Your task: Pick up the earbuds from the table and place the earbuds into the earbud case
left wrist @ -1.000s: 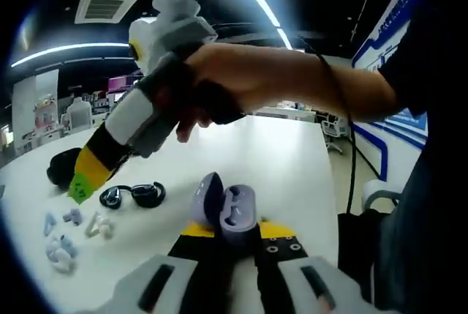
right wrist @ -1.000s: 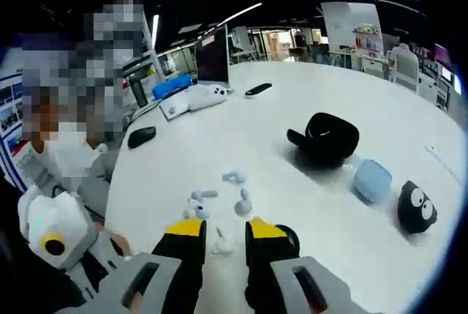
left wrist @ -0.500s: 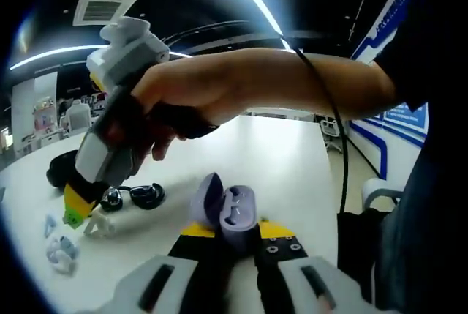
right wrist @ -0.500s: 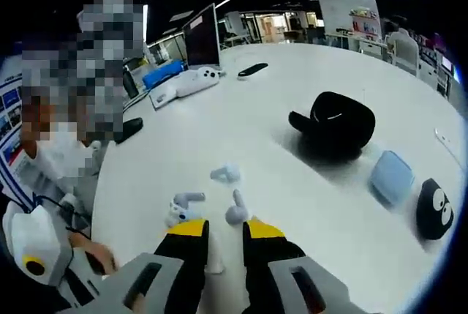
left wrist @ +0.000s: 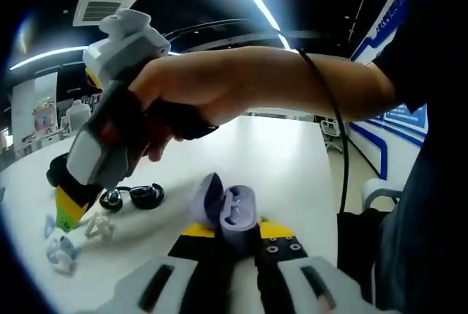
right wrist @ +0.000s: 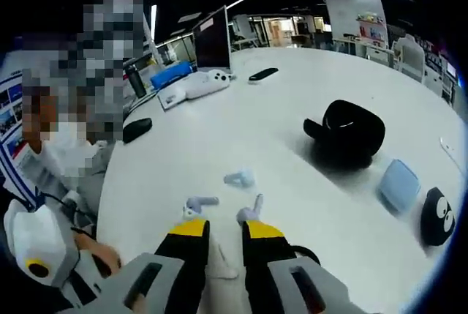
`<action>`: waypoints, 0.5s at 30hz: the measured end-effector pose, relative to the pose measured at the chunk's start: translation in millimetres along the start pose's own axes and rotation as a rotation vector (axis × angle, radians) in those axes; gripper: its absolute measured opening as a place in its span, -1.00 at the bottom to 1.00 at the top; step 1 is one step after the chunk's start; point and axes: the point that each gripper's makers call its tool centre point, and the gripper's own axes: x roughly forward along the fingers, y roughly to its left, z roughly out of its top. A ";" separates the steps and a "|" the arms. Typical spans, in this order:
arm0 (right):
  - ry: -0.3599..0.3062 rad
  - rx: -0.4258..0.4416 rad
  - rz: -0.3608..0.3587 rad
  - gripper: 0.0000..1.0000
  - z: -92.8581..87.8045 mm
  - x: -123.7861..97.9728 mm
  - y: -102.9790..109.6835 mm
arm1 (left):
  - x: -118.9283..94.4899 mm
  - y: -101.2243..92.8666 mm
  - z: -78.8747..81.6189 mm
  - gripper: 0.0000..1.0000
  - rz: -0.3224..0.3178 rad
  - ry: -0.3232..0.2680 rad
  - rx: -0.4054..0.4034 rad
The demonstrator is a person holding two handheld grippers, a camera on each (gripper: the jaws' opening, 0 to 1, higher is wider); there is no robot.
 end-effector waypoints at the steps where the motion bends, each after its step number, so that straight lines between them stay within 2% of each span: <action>1: -0.001 -0.002 0.001 -0.65 0.0 -0.1 0.4 | 0.0 0.0 0.0 -0.62 0.000 0.000 0.000; 15: -0.013 -0.042 -0.015 -0.65 -1.0 -12.1 0.4 | -0.1 -0.1 -0.5 -0.62 -0.001 -0.001 0.005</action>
